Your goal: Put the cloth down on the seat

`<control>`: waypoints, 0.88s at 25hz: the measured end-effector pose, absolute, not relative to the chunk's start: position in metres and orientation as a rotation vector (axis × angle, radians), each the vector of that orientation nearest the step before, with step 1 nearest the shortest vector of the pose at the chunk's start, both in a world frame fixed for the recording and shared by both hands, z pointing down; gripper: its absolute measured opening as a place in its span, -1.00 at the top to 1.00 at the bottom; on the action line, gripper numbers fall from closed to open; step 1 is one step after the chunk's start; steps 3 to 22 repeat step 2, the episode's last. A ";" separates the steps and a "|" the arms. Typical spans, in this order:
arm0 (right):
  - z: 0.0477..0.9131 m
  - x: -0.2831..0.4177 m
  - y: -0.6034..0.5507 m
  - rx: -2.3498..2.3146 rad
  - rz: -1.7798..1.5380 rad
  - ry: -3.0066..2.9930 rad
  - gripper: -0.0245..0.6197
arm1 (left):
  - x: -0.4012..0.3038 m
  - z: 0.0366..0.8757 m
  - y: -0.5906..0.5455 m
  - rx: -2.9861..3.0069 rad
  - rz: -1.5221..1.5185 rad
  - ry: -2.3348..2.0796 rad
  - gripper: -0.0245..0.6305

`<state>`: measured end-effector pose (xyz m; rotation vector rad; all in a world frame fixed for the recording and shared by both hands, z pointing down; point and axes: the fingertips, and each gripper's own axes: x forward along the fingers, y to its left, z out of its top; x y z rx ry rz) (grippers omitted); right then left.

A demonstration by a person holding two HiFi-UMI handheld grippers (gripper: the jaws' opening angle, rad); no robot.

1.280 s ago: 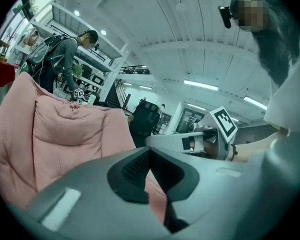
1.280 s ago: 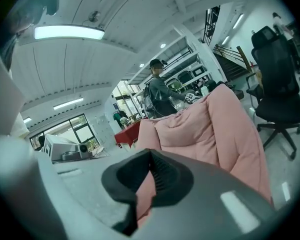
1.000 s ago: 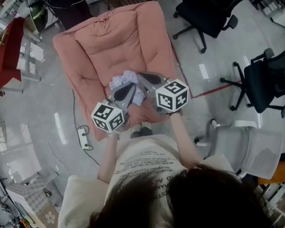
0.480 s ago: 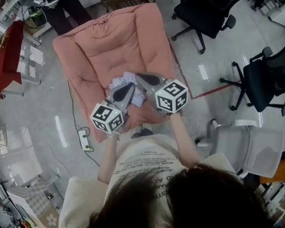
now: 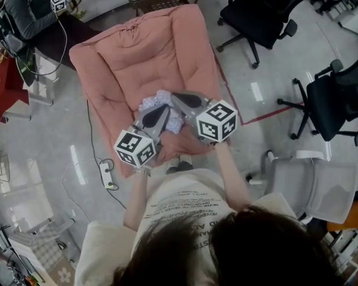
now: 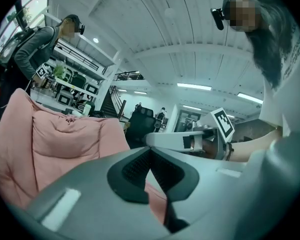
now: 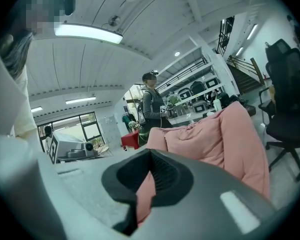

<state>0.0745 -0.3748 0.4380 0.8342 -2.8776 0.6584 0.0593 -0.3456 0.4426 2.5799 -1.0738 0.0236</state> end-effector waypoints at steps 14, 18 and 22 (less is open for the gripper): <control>0.438 0.073 -0.373 0.830 0.659 -2.881 0.92 | 0.058 0.443 -0.344 2.579 0.023 -1.077 0.93; 0.438 0.073 -0.373 0.830 0.659 -2.881 0.92 | 0.058 0.443 -0.344 2.579 0.023 -1.077 0.93; 0.438 0.073 -0.373 0.830 0.659 -2.881 0.92 | 0.058 0.443 -0.344 2.579 0.023 -1.077 0.93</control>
